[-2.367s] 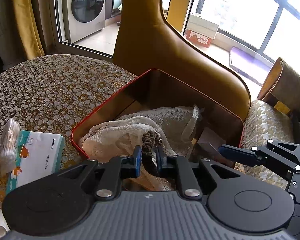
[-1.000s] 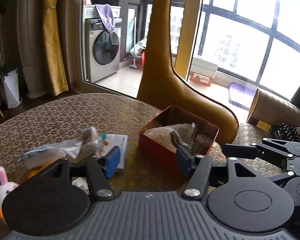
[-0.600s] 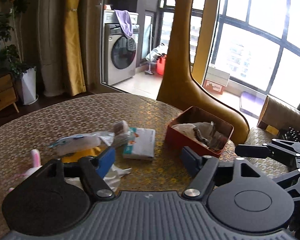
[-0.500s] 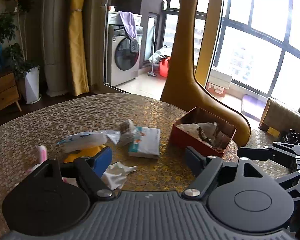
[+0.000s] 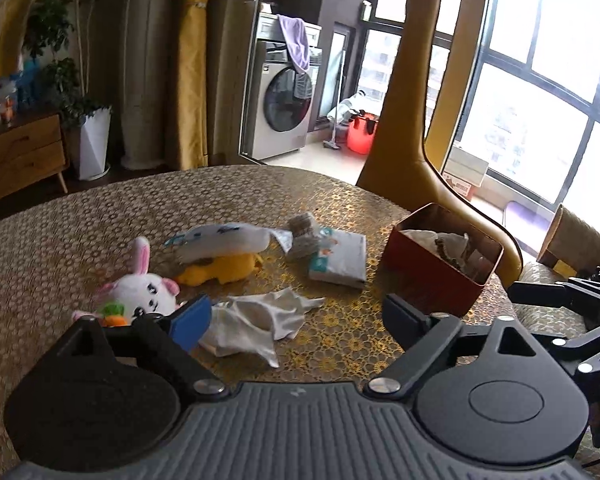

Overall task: Organize soft objects
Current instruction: 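Move both tools from the tin back over the items on the table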

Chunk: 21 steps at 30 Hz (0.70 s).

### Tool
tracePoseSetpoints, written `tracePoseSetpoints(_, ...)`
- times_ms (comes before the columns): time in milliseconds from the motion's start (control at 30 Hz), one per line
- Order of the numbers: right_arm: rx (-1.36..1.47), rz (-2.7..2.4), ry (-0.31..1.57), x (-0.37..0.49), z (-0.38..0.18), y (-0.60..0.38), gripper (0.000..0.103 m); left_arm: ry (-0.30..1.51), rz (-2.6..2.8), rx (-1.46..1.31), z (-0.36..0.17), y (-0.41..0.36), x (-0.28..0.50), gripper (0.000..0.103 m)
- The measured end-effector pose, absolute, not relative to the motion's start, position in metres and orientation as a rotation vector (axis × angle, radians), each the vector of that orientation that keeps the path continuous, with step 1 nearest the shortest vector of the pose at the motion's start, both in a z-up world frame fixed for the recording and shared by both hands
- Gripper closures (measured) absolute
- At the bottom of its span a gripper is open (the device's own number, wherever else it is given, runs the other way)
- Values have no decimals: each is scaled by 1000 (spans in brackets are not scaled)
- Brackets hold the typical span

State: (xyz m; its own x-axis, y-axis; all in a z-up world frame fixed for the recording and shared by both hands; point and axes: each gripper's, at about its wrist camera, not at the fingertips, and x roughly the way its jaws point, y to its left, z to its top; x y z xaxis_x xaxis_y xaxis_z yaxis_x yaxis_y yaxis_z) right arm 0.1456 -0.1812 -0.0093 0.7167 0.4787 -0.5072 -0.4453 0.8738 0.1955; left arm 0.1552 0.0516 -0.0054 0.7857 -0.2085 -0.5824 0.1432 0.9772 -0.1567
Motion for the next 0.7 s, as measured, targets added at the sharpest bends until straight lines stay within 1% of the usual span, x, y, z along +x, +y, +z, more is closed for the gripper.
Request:
tracePoseSetpoints(33, 60, 514, 581, 146, -11, -181, 4, 642, -189, -116, -9, 55, 155, 7)
tracePoseSetpoints(100, 59, 517, 590, 147, -14, -180, 4, 643, -190, -136, -15, 59, 154, 2)
tracePoseSetpoints(133, 60, 521, 596, 148, -16, -179, 4, 640, -189, -145, -18, 61, 154, 1)
tracePoseSetpoints(467, 65, 519, 639, 169, -27, -178, 4, 616, -167, -138, -47, 56, 154, 1)
tracePoseSetpoints(700, 74, 513, 677, 199, -34, -179, 4, 599, -124, -113, -62, 48, 169, 1)
